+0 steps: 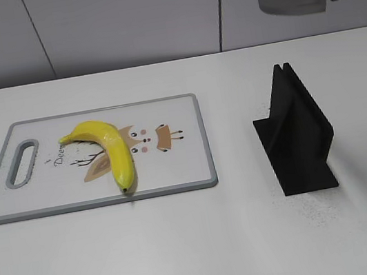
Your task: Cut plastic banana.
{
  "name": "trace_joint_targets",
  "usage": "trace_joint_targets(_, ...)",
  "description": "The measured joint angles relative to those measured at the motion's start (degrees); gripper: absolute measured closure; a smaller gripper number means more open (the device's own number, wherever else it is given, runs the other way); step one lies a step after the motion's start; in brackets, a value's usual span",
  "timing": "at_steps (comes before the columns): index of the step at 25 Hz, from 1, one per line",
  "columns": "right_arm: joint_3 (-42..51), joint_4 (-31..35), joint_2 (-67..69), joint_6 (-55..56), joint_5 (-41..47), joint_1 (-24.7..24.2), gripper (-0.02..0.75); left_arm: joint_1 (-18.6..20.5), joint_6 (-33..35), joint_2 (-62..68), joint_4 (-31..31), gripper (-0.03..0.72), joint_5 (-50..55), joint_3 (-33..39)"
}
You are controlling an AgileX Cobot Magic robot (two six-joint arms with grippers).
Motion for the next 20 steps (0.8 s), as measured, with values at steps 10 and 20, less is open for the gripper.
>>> trace_joint_targets(10, -9.05, -1.19, 0.00, -6.10, 0.11, 0.00, 0.573, 0.00, 0.00, 0.00, 0.00, 0.162, -0.17, 0.00)
trace_joint_targets(20, -17.58, 0.00, 4.23, -27.17, 0.23, 0.00, 0.573, 0.00, 3.26, 14.76, -0.20, 0.162, -7.48, -8.20)
